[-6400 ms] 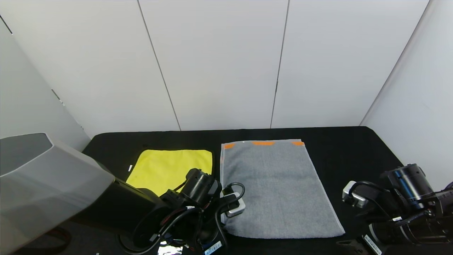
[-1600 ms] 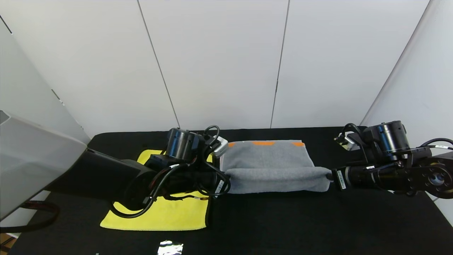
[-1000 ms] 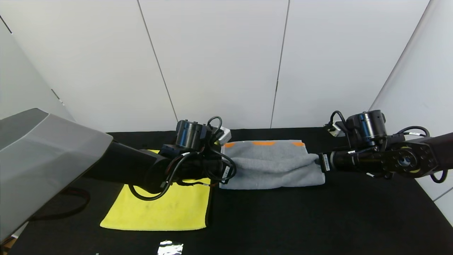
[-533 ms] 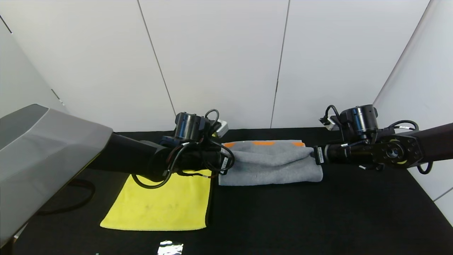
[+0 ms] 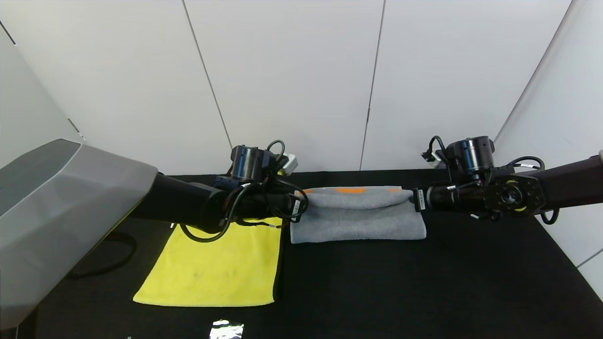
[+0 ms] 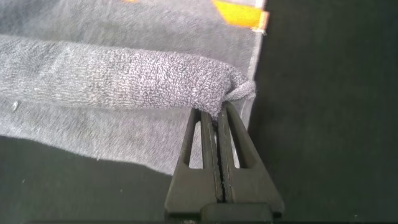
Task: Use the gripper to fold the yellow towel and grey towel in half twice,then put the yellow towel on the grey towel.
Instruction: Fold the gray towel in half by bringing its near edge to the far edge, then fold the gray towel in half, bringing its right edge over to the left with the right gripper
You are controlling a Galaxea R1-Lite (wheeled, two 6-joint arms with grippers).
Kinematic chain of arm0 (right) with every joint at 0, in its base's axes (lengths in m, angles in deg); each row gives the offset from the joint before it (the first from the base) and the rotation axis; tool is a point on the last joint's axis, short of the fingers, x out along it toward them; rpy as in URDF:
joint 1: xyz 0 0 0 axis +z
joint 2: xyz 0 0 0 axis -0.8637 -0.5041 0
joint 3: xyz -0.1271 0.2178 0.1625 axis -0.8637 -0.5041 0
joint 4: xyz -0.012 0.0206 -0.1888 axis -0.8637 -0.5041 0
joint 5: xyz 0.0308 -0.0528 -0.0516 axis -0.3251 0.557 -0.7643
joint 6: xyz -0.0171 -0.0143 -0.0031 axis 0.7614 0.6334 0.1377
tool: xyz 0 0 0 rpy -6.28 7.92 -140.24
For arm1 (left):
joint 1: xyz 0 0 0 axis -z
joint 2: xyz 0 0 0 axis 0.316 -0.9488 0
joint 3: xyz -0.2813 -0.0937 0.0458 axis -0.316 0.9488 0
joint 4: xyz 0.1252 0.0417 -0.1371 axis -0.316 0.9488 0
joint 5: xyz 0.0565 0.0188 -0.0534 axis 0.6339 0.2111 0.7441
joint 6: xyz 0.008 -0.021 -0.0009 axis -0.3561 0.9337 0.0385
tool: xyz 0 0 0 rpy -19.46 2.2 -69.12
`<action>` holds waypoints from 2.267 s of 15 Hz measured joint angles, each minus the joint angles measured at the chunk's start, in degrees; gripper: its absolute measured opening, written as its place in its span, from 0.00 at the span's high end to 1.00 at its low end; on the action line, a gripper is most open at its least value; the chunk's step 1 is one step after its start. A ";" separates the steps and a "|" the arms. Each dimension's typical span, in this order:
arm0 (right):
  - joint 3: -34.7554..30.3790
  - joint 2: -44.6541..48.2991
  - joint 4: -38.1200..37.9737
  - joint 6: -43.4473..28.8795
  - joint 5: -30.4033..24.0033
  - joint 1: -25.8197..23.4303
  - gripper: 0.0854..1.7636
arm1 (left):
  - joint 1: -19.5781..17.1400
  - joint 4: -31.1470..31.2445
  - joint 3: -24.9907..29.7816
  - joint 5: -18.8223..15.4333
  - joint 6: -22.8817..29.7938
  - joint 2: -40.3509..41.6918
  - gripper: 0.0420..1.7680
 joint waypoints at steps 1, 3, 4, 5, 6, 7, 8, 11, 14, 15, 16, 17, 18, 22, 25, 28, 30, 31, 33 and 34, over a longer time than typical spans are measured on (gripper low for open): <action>0.52 -0.38 0.02 -0.04 -0.01 0.16 0.97 | -0.04 -0.06 -0.30 0.00 0.24 -0.35 0.96; 1.49 -1.12 0.04 -0.13 -0.01 0.27 0.97 | -0.22 0.07 -1.34 0.05 1.08 -1.07 0.96; 2.01 -1.54 -0.02 -0.17 -0.01 0.21 0.97 | -0.26 0.33 -1.90 0.05 1.23 -1.45 0.96; 2.95 -2.11 -0.05 -0.52 0.00 0.13 0.97 | -0.33 0.44 -2.61 0.05 1.33 -1.89 0.96; 3.86 -2.74 -0.11 -0.79 0.00 0.13 0.97 | -0.46 0.54 -3.35 0.05 1.56 -2.36 0.96; 4.74 -3.41 -0.13 -0.85 0.02 0.07 0.97 | -0.69 0.66 -4.11 0.00 1.83 -2.85 0.96; 5.46 -3.91 -0.13 -0.93 0.00 -0.04 0.97 | -0.78 0.66 -4.85 0.05 1.91 -3.41 0.96; 7.12 -5.21 -0.20 -0.88 -0.01 -0.43 0.97 | -1.35 0.76 -7.06 0.06 2.02 -5.29 0.96; 8.47 -6.44 -0.24 -0.83 -0.04 -0.65 0.97 | -1.73 0.77 -8.66 0.06 2.05 -7.19 0.96; 8.67 -6.67 -0.22 -0.83 -0.01 -0.72 0.97 | -1.82 0.76 -8.90 0.06 2.02 -7.59 0.96; 8.74 -6.83 -0.24 -0.83 -0.01 -0.69 0.97 | -1.88 0.77 -9.01 0.05 2.13 -7.85 0.96; 9.24 -7.19 -0.24 -0.83 -0.04 -0.67 0.97 | -1.94 0.79 -9.62 0.06 2.67 -8.29 0.96; 9.74 -7.66 -0.24 -0.83 -0.04 -0.72 0.97 | -1.96 0.77 -10.36 0.06 3.11 -8.84 0.94; 10.89 -8.77 -0.22 -0.88 -0.01 -0.80 0.59 | -2.07 0.76 -11.24 0.27 3.13 -9.75 0.57; 11.08 -8.90 -0.22 -0.90 0.02 -0.98 0.41 | -2.07 0.76 -11.54 0.38 3.18 -9.89 0.40; 11.12 -8.84 -0.22 -0.93 0.05 -0.91 0.29 | -2.51 0.82 -11.74 0.44 3.18 -9.75 0.28; 11.08 -8.73 -0.29 -0.94 0.07 -0.85 0.23 | -2.90 0.95 -11.82 0.51 3.13 -9.34 0.23; 11.00 -8.64 -0.35 -0.93 0.07 -0.74 0.21 | -3.06 0.90 -11.72 0.49 3.11 -9.06 0.20; 10.97 -8.51 -0.30 -0.93 0.05 -0.69 0.17 | -3.30 0.93 -11.52 0.49 3.11 -8.68 0.17; 10.95 -8.46 -0.33 -0.93 0.05 -0.69 0.15 | -3.30 0.93 -11.52 0.51 3.11 -8.59 0.15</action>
